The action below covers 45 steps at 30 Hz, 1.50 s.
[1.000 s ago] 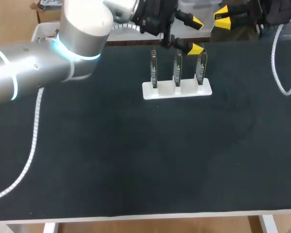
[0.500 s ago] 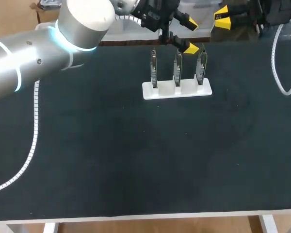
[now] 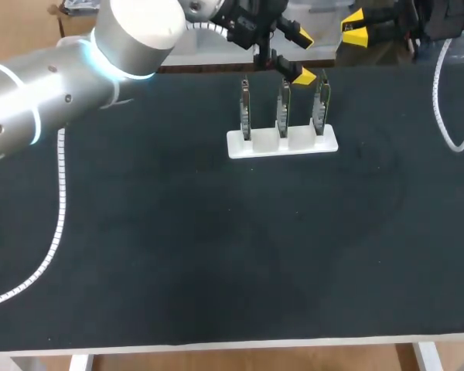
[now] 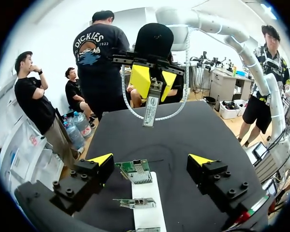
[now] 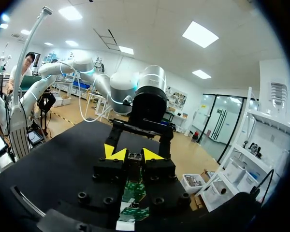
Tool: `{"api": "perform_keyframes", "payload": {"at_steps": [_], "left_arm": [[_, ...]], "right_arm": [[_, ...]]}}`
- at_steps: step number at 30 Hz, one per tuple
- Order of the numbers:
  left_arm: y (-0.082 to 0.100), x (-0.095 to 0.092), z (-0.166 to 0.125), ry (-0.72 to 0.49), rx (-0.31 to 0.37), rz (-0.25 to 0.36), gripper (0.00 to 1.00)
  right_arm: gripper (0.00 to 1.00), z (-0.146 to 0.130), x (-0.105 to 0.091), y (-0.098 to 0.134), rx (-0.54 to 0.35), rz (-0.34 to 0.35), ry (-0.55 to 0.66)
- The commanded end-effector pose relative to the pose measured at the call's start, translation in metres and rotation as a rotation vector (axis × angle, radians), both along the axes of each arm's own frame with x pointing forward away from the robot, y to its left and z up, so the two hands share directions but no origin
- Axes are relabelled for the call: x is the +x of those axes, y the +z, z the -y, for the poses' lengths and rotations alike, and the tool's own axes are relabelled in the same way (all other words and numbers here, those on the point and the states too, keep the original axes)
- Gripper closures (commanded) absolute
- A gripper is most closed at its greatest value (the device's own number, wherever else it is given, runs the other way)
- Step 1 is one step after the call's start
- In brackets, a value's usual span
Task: Pick up the optical module with the left hand, and insert it into the network port with the right hand.
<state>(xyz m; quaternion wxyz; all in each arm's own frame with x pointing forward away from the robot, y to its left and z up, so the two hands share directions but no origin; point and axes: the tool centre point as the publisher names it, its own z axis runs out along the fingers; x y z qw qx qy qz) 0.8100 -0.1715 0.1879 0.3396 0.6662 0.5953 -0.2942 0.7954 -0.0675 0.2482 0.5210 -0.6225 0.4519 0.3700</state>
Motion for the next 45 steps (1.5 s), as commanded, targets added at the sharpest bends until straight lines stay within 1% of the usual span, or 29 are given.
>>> {"api": "perform_keyframes", "payload": {"at_steps": [1,6,8,22,26,29,38,40,45], "left_arm": [[0.001,0.006,0.004,-0.008,0.005,-0.004,0.0],[0.0,0.008,0.006,-0.016,-0.006,-0.005,0.0],[0.0,0.009,0.006,-0.018,-0.032,-0.012,0.0],[0.0,0.009,0.006,-0.017,-0.033,-0.013,0.0],[0.0,0.009,0.006,-0.017,-0.033,-0.013,0.0],[0.0,0.009,0.006,-0.017,-0.033,-0.013,0.0],[0.0,0.009,0.006,-0.017,-0.033,-0.013,0.0],[0.0,0.009,0.006,-0.017,-0.033,-0.013,0.0],[0.0,0.009,0.006,-0.017,-0.033,-0.013,0.0]], "right_arm": [[1.0,0.0,0.0,0.0,-0.001,0.0,0.0],[1.0,0.0,0.0,0.0,-0.001,0.0,0.0],[1.0,0.0,0.0,0.0,-0.001,0.0,0.0],[1.0,0.0,0.0,0.0,-0.001,0.0,0.0],[1.0,-0.01,0.001,-0.008,-0.034,-0.038,0.03],[1.0,-0.013,0.001,-0.015,-0.042,-0.06,0.038],[1.0,-0.01,0.003,-0.022,-0.071,-0.093,0.032],[1.0,-0.009,0.003,-0.024,-0.081,-0.11,0.032],[1.0,-0.011,0.007,-0.029,-0.114,-0.135,0.067]]}}
